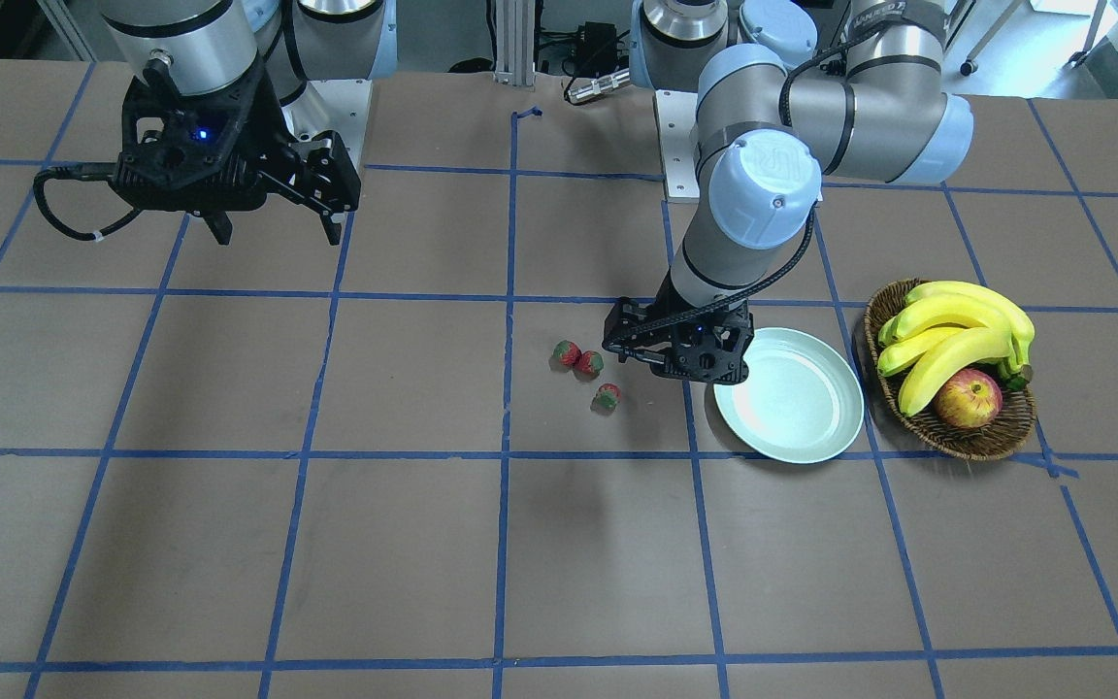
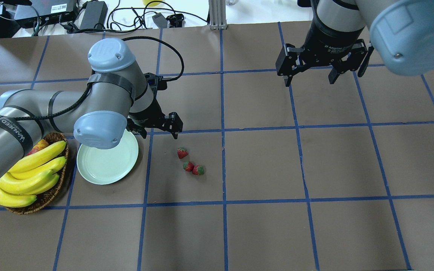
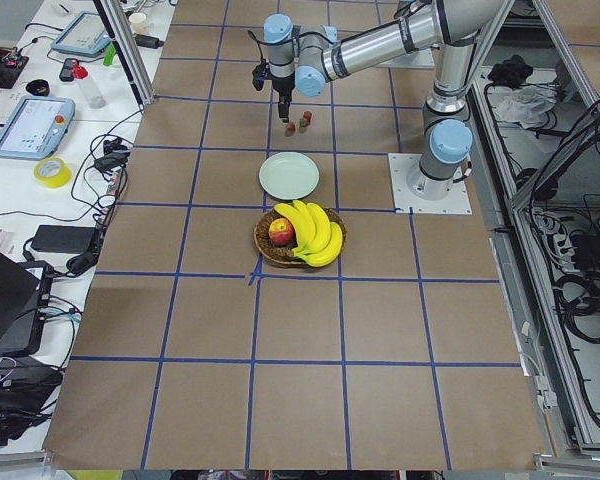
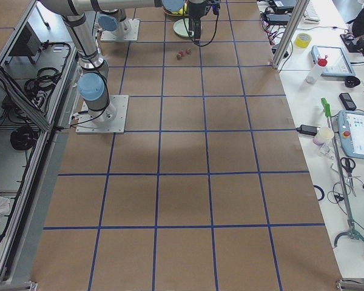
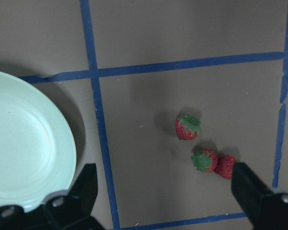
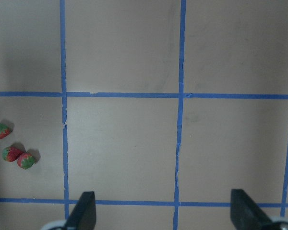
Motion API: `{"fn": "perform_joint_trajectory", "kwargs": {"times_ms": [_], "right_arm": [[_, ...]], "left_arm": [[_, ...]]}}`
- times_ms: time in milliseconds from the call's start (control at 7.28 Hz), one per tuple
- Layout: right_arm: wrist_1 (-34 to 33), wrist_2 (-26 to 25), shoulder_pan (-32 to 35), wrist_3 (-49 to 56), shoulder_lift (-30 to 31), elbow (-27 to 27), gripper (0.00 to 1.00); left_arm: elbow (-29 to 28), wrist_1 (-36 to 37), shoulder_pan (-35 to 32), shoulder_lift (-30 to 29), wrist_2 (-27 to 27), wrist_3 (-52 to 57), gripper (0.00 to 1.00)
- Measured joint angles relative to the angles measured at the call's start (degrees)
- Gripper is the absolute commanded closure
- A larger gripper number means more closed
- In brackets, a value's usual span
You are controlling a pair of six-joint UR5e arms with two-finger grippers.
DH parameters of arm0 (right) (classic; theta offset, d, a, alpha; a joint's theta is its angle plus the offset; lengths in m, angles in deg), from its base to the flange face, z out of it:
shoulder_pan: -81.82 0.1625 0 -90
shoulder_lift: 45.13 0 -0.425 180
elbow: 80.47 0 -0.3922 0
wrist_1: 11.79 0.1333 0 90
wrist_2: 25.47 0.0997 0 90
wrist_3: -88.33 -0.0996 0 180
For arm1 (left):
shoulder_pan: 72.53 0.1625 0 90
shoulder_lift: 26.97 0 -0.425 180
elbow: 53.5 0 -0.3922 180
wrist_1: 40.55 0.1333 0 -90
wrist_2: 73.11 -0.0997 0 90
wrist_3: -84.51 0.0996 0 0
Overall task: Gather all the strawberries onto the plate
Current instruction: 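Raise the right gripper away while the left gripper reaches toward the strawberries, then lower the left gripper and grasp one strawberry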
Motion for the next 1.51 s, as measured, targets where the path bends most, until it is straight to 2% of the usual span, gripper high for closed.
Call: {"fn": "perform_joint_trajectory", "kwargs": {"times_ms": [824,961,1099,1236,1373,1511], "right_arm": [[-1.64,-0.42,-0.20,0.69,0.76,0.62,0.00],[-1.74,-0.44,-0.37,0.70,0.79,0.50,0.00],[-1.85,-0.45,-0.58,0.65,0.79,0.28,0.00],[-1.90,-0.42,-1.03,0.62,0.80,0.04,0.00],[-1.91,-0.30,-1.76,0.63,0.83,-0.17,0.00],[-1.94,-0.11,-2.34,0.66,0.82,-0.44,0.00]], "left_arm": [[0.72,9.17,-1.76,-7.95,1.52,-0.01,0.00],[0.74,9.81,-2.32,-8.81,1.55,-0.01,0.18],[0.78,10.02,-2.62,-9.48,1.50,0.01,0.52],[0.85,10.01,-2.77,-9.86,1.39,0.07,0.66],[1.22,9.97,-2.85,-10.05,1.32,0.11,0.89],[2.04,10.00,-2.87,-10.15,1.26,0.10,1.00]]}}
